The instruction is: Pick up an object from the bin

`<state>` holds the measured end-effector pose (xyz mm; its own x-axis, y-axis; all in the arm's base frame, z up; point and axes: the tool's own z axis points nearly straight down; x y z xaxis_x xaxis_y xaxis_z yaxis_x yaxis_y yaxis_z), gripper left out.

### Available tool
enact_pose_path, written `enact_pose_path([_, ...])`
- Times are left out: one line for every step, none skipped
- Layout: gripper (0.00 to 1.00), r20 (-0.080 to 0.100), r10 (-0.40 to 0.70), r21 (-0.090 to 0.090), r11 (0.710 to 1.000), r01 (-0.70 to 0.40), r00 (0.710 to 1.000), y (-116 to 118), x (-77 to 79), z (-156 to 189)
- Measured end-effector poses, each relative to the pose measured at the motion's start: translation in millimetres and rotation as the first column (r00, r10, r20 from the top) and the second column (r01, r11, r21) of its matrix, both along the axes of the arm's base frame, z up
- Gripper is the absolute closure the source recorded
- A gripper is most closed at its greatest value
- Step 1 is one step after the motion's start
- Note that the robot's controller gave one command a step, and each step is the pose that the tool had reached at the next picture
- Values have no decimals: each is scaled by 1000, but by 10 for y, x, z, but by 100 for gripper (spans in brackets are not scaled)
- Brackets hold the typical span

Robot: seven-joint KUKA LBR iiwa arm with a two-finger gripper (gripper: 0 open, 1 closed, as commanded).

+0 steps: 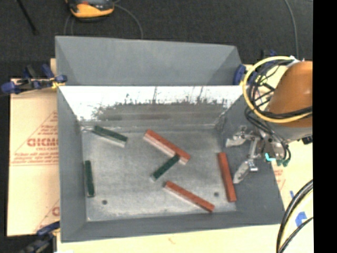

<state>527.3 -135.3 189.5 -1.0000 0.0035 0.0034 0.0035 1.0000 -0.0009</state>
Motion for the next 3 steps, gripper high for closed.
enact_pose_path([0,7,3,-2,1000,-3,1000,3,19,38])
enact_pose_path([0,13,55,-3,999,-55,998,166,12,-517])
enact_pose_path([0,6,-52,2,999,52,999,196,-337,-936])
